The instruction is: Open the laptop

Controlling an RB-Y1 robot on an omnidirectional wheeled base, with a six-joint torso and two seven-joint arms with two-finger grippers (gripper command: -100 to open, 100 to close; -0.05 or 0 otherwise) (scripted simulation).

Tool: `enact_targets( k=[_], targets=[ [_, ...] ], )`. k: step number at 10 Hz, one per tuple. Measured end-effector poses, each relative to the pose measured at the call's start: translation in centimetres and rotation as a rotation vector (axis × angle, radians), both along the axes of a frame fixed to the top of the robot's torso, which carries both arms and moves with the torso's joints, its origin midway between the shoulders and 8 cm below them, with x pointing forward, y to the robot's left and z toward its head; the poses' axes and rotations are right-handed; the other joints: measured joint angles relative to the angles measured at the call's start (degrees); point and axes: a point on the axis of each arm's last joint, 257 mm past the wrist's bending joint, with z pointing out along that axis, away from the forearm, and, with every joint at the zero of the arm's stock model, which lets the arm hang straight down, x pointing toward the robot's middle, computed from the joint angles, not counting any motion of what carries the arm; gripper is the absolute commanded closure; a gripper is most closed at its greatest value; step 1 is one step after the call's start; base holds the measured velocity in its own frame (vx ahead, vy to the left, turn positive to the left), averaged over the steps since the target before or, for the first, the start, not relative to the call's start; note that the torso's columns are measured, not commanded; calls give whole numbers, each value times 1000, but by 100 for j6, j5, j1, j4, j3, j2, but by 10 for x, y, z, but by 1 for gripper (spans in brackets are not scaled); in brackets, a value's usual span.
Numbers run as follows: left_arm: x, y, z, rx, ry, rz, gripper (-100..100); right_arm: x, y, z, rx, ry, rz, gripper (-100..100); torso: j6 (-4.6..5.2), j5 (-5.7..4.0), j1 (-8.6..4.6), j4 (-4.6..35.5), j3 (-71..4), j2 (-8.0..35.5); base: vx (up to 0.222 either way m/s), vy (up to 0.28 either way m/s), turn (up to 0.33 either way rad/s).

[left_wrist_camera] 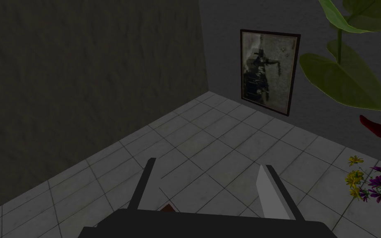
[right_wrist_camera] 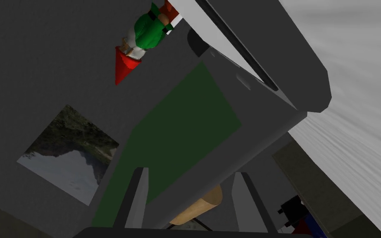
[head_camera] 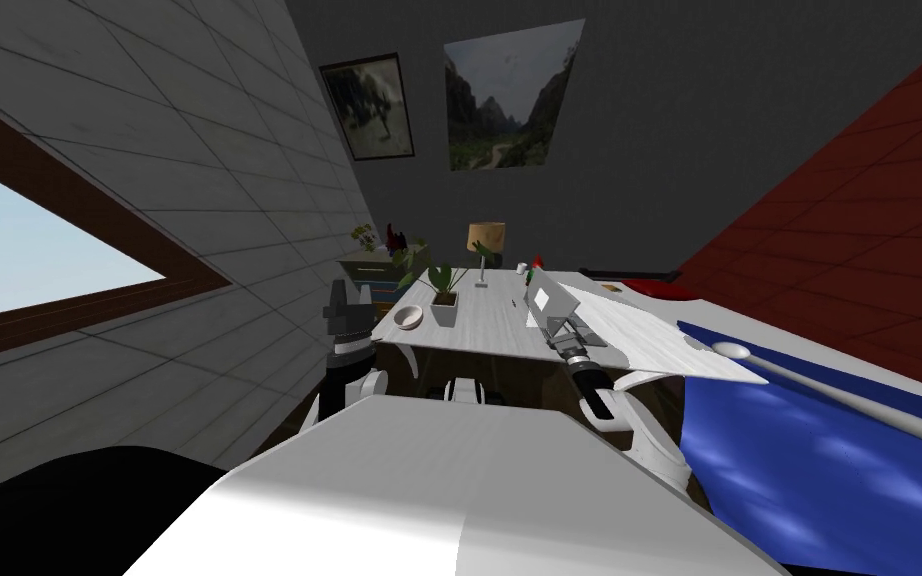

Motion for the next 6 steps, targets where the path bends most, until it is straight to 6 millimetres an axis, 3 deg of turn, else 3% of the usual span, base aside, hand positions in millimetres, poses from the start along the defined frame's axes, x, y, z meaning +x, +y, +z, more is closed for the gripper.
enact_targets(
  k=[6],
  targets=[
    [0,0,0,0,0,0,0,7,3,6,80,-24,51,100,-5,13,8,12,4,12,27,18,-88]
  ],
)
